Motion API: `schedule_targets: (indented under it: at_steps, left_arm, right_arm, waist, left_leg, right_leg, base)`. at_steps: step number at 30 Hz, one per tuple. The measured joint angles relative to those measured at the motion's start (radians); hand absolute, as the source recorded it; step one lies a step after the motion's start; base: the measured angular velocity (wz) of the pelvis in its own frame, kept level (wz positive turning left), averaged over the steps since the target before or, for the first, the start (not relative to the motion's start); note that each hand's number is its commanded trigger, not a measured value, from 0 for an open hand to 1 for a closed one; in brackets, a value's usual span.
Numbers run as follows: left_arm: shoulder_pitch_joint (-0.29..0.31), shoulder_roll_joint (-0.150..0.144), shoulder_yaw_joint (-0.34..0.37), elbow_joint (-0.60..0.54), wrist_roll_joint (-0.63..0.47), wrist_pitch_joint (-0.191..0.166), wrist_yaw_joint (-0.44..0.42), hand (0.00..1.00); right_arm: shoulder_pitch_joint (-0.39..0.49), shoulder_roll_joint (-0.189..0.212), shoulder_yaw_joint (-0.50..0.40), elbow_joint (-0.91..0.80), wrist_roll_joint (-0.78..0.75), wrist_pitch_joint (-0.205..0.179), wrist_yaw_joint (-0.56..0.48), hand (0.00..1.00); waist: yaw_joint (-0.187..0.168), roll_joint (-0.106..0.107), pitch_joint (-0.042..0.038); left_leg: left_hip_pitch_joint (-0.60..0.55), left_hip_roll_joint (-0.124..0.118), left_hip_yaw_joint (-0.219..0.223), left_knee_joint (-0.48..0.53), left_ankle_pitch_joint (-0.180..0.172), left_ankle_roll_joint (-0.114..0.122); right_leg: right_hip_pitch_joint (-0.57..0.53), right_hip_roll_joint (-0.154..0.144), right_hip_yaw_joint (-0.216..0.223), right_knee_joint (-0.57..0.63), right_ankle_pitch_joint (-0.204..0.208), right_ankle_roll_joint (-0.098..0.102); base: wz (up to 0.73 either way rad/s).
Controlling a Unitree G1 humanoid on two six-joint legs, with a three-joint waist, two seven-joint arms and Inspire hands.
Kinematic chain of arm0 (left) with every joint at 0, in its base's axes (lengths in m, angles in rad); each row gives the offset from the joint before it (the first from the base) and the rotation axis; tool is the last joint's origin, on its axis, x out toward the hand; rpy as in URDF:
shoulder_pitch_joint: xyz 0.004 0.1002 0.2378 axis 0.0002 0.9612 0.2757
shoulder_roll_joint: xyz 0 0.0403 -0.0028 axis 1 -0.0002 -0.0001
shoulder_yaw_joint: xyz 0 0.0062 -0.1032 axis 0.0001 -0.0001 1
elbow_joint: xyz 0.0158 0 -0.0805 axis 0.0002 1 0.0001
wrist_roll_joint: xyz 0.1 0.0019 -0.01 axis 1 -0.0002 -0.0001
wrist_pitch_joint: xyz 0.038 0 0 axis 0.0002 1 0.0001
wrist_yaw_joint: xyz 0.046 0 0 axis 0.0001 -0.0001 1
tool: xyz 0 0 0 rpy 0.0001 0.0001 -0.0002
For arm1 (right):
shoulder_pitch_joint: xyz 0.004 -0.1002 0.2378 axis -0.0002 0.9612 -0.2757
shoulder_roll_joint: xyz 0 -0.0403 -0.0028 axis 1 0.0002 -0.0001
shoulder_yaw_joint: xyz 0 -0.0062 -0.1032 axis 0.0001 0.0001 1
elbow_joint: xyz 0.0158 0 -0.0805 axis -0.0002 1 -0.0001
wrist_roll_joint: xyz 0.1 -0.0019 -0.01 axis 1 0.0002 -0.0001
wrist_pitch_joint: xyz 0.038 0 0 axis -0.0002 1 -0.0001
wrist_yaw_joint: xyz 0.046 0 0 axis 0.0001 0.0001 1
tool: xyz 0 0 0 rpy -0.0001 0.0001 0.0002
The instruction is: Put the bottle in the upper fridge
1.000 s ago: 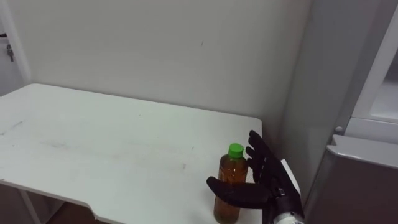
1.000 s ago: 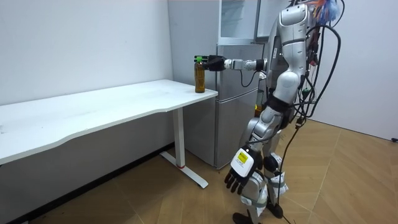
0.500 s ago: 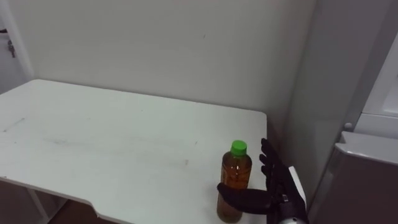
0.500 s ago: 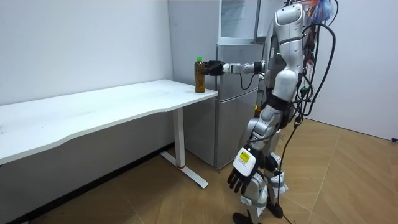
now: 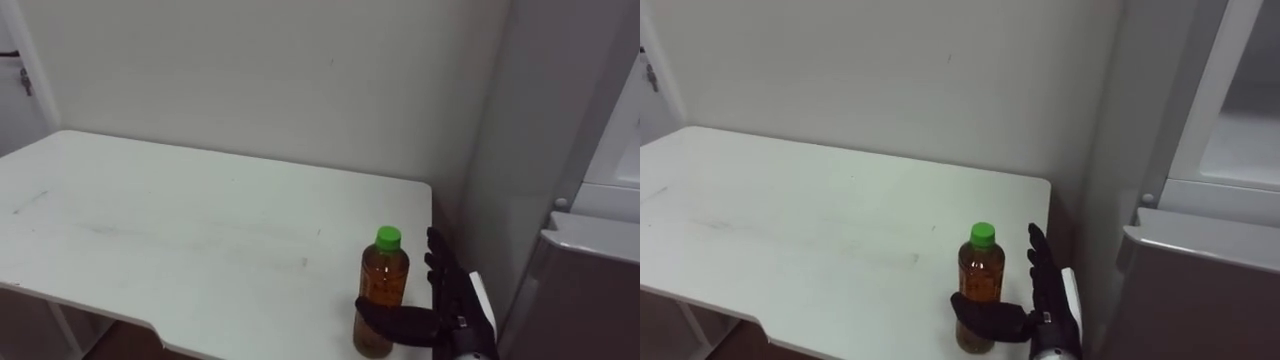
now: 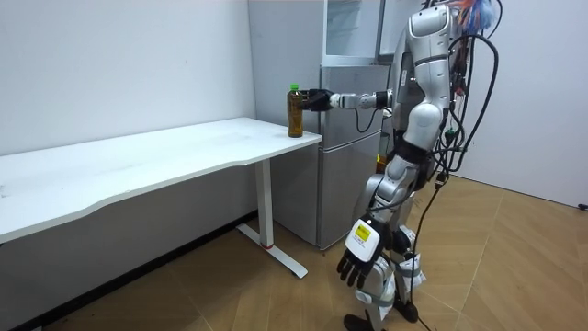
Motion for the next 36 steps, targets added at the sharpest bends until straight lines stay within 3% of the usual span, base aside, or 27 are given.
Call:
schedule_targets:
  at_steps: [10,15,26,36]
  left_arm:
    - [-0.023,-0.001,-0.067,0.008,-0.038,0.0,0.022,0.0]
    - [-0.028,-0.002,-0.067,0.011,-0.039,0.001,0.019,0.0]
    - [-0.072,-0.003,-0.079,0.047,-0.094,0.002,0.021,0.0]
    - [-0.085,0.0,-0.087,0.046,-0.111,0.002,0.02,0.0]
  right_arm:
    - [-0.04,0.006,-0.009,0.109,-0.008,0.0,-0.09,0.0]
    - [-0.056,0.008,-0.008,0.119,-0.009,0.001,-0.101,0.0]
    - [-0.101,0.035,-0.001,0.212,-0.01,-0.001,-0.166,0.0]
    - [-0.127,0.035,0.003,0.22,-0.004,0.0,-0.176,0.0]
  waist:
    - [0.009,0.012,0.0004]
    - [0.025,0.01,0.0008]
    - [0.062,0.009,0.0096]
    - [0.063,0.008,0.009]
  left_leg:
    - [-0.057,-0.014,-0.023,0.024,0.014,0.013]
    - [-0.082,-0.017,-0.019,0.03,0.02,0.019]
    - [-0.118,-0.031,-0.031,0.034,0.026,0.025]
    - [-0.13,-0.032,-0.035,0.032,0.028,0.025]
  right_leg:
    - [-0.05,-0.019,-0.018,0.037,-0.003,0.005]
    - [-0.086,-0.028,-0.017,0.057,-0.005,0.006]
    - [-0.125,-0.044,-0.019,0.084,-0.016,0.013]
    - [-0.138,-0.043,-0.02,0.084,-0.018,0.013]
  base:
    - [0.08]
    - [0.01]
    - [0.03]
    - [0.01]
